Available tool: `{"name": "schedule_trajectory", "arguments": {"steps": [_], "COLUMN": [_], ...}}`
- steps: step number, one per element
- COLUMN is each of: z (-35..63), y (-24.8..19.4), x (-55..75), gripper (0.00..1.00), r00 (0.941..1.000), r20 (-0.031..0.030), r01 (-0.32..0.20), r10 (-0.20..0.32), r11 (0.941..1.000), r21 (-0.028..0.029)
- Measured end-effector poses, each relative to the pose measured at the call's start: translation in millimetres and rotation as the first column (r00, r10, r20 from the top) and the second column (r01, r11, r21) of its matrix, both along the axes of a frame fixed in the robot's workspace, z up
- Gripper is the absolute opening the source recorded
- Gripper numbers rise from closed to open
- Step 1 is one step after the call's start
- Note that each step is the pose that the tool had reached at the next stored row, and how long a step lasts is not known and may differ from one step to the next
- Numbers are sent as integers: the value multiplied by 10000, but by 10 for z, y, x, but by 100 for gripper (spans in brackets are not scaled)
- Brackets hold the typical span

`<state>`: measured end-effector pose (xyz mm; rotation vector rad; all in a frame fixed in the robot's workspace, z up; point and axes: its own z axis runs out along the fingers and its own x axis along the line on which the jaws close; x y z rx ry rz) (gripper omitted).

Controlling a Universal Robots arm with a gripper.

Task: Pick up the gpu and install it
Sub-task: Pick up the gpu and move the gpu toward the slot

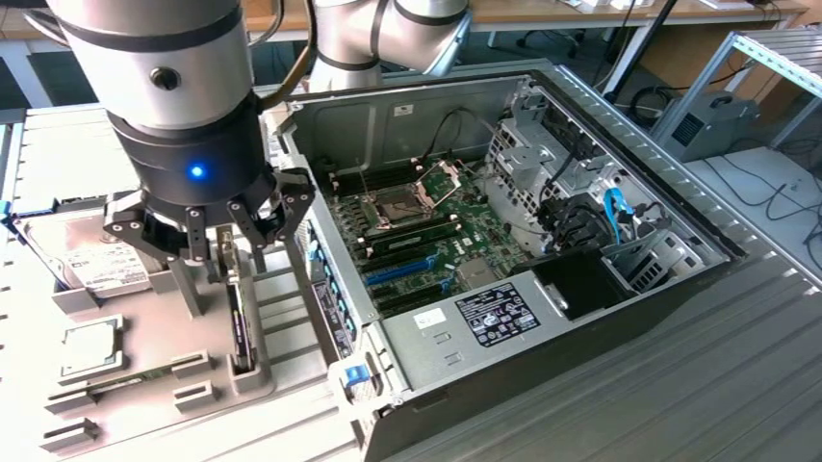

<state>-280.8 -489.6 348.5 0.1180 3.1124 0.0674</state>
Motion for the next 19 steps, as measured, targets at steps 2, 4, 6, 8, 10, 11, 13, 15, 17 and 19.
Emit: {"name": "schedule_trajectory", "arguments": {"steps": [2, 4, 6, 8, 10, 11, 13, 15, 17, 19], "z": [-41, -79, -112, -146, -176, -201, -232, -261, -288, -312], "y": [0, 2, 4, 12, 22, 31, 40, 46, 54, 66], "x": [-2, -3, -5, -5, -5, -5, -5, -8, -11, -13], "gripper": [44, 44, 44, 44, 44, 44, 44, 44, 44, 44], "r00": [10000, 10000, 10000, 10000, 10000, 10000, 10000, 10000, 10000, 10000], "r20": [0, 0, 0, 0, -1, 0, 2, 1, 1, -2], "r01": [0, 0, 0, 1, 0, 0, 0, 0, 0, 0], "r10": [0, 0, 0, -1, 0, 0, 0, 0, 0, 0], "r11": [10000, 10000, 10000, 10000, 10000, 10000, 10000, 10000, 10000, 10000], "r21": [0, 1, 0, 0, -1, 0, 1, 0, 1, -1]}}
